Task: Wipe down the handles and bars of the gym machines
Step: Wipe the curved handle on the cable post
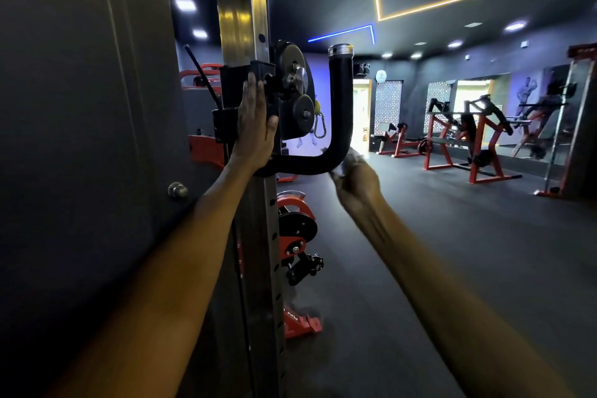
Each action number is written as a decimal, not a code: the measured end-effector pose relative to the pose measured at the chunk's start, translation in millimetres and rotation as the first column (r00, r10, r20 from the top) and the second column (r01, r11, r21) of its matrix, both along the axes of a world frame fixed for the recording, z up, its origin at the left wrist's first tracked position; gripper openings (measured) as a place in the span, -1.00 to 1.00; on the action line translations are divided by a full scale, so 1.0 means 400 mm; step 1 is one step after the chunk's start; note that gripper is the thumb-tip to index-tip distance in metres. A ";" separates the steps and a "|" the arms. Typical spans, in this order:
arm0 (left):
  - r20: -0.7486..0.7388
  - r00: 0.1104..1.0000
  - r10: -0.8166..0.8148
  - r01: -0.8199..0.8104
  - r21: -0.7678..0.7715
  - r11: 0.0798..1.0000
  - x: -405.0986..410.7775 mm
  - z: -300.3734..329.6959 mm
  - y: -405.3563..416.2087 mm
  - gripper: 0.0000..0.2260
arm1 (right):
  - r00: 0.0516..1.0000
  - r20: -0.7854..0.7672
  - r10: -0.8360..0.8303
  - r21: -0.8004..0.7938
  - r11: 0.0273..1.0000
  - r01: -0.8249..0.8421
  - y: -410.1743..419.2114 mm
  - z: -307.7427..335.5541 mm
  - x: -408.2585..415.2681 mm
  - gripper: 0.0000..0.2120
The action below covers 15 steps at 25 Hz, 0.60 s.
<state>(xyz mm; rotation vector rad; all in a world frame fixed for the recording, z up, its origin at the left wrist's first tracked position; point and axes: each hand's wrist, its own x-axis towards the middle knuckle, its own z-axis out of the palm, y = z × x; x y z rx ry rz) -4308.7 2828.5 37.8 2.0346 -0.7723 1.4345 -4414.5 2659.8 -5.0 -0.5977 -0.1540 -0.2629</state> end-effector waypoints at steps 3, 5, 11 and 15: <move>0.001 1.000 0.001 -0.001 -0.006 1.000 0.003 -0.003 0.003 -0.43 | 0.984 -0.010 -0.175 -0.199 0.965 0.170 -0.051 0.079 -0.053 -0.70; -0.004 1.000 0.004 -0.004 -0.006 1.000 0.002 -0.003 0.001 -0.43 | 0.944 0.003 -0.330 -0.354 0.883 0.309 -0.071 0.150 -0.050 -0.67; -0.013 1.000 0.020 -0.020 0.000 1.000 0.000 0.001 0.003 -0.42 | 0.326 0.902 -0.283 -0.378 -0.152 0.913 -0.051 0.207 0.026 -0.60; -0.023 0.999 0.040 -0.041 -0.012 0.999 -0.001 -0.001 0.000 -0.43 | 0.271 0.959 0.086 -0.209 -0.433 0.877 -0.102 -0.003 -0.011 -0.50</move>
